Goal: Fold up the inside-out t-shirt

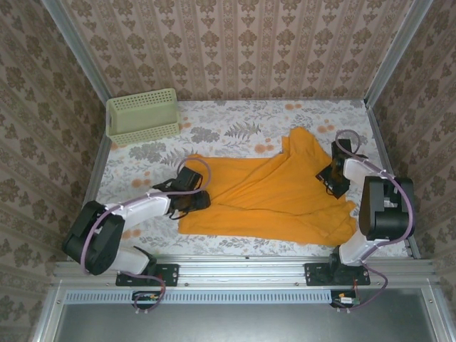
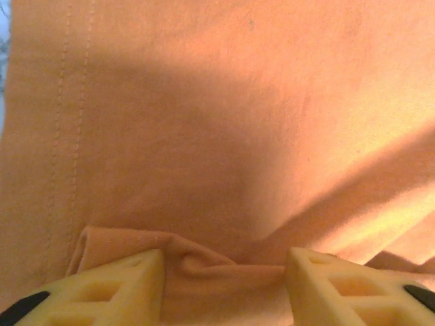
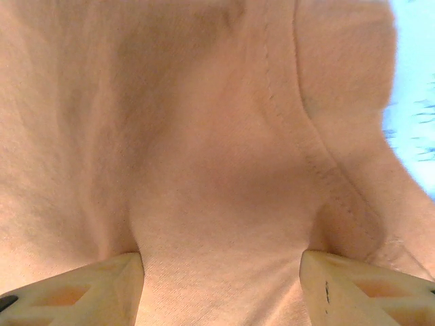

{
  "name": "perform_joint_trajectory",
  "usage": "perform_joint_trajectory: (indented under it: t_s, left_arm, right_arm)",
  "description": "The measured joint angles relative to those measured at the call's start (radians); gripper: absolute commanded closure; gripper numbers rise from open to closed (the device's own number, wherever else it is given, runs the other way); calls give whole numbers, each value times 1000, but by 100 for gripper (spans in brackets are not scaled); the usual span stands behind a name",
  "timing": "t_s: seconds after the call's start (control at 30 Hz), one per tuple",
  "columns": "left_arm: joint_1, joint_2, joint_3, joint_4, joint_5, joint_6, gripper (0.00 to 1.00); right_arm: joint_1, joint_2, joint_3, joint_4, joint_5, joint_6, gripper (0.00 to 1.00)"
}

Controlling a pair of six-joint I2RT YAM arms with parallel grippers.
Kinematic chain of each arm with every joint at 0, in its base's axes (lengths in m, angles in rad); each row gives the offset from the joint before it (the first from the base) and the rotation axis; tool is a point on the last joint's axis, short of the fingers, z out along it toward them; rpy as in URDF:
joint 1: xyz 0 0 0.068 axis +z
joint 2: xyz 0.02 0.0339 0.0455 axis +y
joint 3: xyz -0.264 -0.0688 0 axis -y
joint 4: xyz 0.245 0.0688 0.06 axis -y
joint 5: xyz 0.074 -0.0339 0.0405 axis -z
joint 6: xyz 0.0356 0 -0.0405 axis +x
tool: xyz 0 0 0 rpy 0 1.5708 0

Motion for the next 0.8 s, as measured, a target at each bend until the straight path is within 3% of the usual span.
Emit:
perform_joint_trajectory:
  t_s: [0.13, 0.33, 0.47, 0.8]
  left_arm:
    - [45, -22, 83, -98, -23, 33, 40]
    - [232, 73, 347, -141, -51, 153, 39]
    - [296, 232, 466, -139, -69, 213, 40]
    - [304, 490, 604, -145, -59, 270, 48]
  right_arm:
    - [35, -11, 84, -61, 66, -56, 35]
    - [230, 48, 419, -81, 138, -187, 35]
    - [306, 215, 632, -79, 130, -249, 36]
    - [343, 638, 979, -175, 148, -352, 45]
